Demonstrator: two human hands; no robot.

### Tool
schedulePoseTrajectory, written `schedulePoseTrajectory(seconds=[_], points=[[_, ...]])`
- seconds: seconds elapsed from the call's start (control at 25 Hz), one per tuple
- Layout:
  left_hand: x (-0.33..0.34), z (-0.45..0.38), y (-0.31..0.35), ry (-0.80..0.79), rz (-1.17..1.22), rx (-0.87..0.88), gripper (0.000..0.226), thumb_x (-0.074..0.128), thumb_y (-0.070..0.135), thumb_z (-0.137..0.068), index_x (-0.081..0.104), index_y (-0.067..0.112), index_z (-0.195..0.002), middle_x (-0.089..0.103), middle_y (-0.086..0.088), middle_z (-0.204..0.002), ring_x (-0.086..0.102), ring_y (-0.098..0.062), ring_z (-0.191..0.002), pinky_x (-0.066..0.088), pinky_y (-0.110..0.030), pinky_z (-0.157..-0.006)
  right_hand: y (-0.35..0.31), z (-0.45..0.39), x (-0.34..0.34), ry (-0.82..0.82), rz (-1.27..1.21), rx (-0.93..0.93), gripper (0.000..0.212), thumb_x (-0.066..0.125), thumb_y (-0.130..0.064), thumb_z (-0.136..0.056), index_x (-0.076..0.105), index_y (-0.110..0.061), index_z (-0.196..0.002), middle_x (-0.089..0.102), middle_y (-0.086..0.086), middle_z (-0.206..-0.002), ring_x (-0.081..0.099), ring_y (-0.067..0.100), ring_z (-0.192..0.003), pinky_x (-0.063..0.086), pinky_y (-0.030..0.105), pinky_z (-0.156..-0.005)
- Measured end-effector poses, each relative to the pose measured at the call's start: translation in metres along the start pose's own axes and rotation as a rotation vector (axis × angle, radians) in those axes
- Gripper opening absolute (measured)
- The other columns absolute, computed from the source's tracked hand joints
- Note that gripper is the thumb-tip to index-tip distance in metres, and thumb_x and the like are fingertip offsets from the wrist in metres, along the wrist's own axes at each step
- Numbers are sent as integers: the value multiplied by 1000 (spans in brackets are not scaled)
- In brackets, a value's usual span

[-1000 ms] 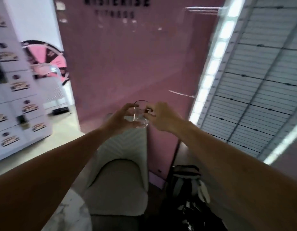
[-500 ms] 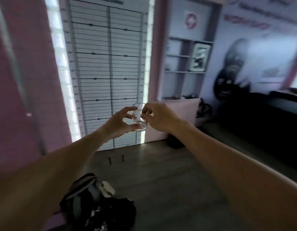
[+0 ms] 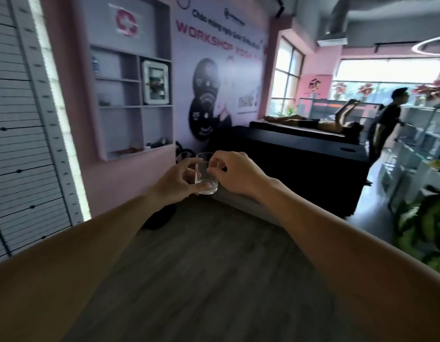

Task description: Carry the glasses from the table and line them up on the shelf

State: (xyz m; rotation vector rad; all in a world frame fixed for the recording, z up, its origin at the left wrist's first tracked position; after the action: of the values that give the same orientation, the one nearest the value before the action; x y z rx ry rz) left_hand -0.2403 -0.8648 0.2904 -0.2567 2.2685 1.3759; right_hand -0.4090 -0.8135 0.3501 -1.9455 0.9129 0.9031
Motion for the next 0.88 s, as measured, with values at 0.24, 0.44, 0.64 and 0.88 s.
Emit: schedulePoseTrajectory(seconds=[0.24, 0.44, 0.64, 0.88], points=[[27, -99, -23, -123, -26, 99, 73, 83, 52, -66, 46, 49, -129, 63, 9, -113, 69, -15, -92, 58, -41, -81, 51, -57, -6, 71, 99, 128, 16, 62, -38, -91, 65, -27, -101, 69, -2, -101, 63, 19, -93, 54, 42, -83], [11, -166, -41, -165, 8, 151, 71, 84, 45, -70, 47, 47, -131, 64, 10, -112, 70, -8, -83, 56, -22, -65, 68, -117, 0, 105, 134, 202, 16, 62, -40, -91, 65, -28, -101, 70, -1, -103, 64, 20, -91, 55, 42, -81], [-12, -238, -69, -204, 35, 188, 69, 85, 40, -72, 48, 45, -130, 67, 11, -112, 69, -6, -89, 53, -23, -69, 82, -186, 16, 162, 127, 256, 18, 62, -39, -90, 65, -26, -102, 71, 1, -100, 65, 21, -88, 56, 42, -79], [-18, -300, -118, -207, 16, 167, 73, 85, 44, -71, 46, 45, -133, 67, 9, -111, 71, -10, -83, 55, -23, -67, 114, -250, 47, 152, 117, 265, 16, 63, -39, -90, 65, -27, -100, 72, 1, -100, 66, 21, -89, 56, 42, -80]])
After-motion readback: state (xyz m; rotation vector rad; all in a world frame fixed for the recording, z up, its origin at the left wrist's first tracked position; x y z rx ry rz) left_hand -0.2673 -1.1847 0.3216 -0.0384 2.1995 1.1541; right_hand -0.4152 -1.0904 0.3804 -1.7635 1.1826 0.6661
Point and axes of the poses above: each hand's wrist, its own z-axis away from the middle knuckle, its own x-axis out of the palm, y = z × x, the point moved 4 cm from there along -z, towards the middle knuckle
